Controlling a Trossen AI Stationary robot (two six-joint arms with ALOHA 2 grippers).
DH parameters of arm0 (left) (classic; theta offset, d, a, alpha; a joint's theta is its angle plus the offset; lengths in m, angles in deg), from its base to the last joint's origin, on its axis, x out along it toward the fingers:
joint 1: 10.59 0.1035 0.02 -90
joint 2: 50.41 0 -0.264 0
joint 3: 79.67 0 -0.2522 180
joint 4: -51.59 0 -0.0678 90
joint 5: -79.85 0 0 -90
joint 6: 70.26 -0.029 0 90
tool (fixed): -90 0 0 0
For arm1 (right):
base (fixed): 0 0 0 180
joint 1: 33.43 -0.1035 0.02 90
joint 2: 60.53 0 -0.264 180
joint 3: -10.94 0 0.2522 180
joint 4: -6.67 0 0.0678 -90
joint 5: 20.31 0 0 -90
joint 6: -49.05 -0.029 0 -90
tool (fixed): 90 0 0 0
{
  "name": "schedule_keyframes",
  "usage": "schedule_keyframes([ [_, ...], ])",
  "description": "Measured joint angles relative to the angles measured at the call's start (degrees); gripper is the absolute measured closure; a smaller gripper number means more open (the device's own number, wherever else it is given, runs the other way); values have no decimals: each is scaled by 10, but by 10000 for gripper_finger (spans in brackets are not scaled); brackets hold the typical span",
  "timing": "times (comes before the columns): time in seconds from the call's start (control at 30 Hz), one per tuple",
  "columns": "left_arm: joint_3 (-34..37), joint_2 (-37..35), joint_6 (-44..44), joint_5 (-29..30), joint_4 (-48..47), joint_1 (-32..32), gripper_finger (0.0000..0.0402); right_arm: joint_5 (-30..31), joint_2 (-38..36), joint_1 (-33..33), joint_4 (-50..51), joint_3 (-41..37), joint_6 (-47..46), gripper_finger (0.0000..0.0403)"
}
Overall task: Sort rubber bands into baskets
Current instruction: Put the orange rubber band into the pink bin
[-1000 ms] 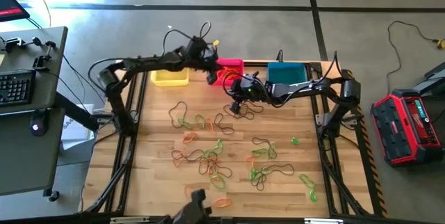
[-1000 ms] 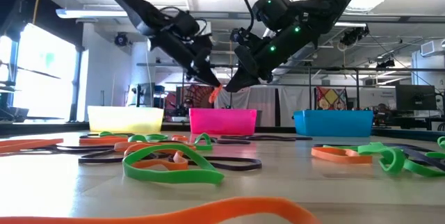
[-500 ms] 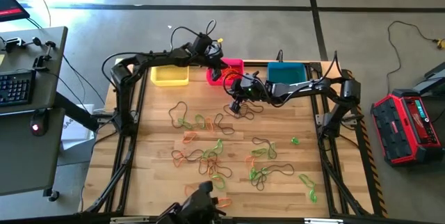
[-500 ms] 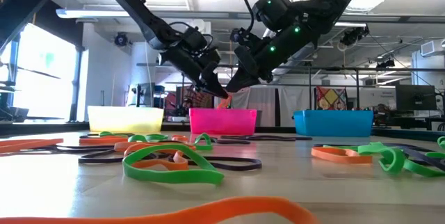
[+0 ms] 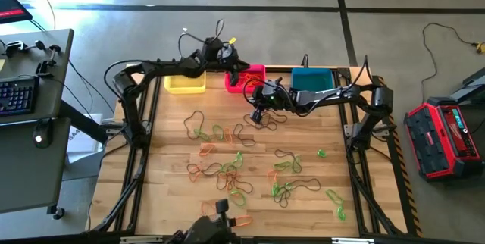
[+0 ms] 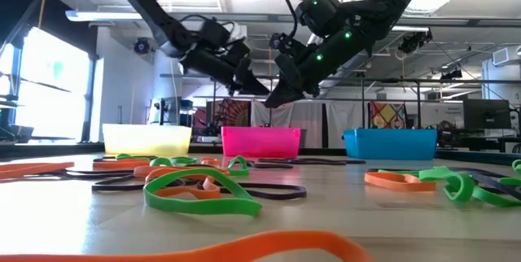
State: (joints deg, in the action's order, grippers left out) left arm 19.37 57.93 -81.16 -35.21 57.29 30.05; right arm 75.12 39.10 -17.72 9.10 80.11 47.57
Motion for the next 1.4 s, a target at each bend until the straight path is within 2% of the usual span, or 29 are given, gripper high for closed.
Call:
schedule_keyframes([
  [0.17, 71, -52, 14, 1, 81, 0, 399, -11, 0, 0, -1, 0, 0, 402],
  [0.47, 194, -161, -16, 42, 92, -18, 398, -11, 0, 0, -23, 0, 0, 402],
  [0.77, 319, -276, -7, 47, 78, -68, 398, -11, 0, 0, -31, 0, 4, 402],
  [0.9, 349, -322, 12, 47, 25, -106, 399, -13, 0, 0, -31, 0, 4, 402],
  [1.0, 355, -351, 12, 51, -54, -138, 401, -16, 0, 0, -31, 0, 4, 402],
  [1.13, 355, -375, 13, 103, -151, -187, 401, -17, 0, 1, -31, 0, 4, 402],
  [1.3, 354, -383, 50, 115, -239, -248, 399, -19, 0, 0, -31, 0, 4, 402],
  [1.4, 354, -383, 72, 150, -276, -295, 388, -25, 0, 0, -31, 0, 4, 402],
])
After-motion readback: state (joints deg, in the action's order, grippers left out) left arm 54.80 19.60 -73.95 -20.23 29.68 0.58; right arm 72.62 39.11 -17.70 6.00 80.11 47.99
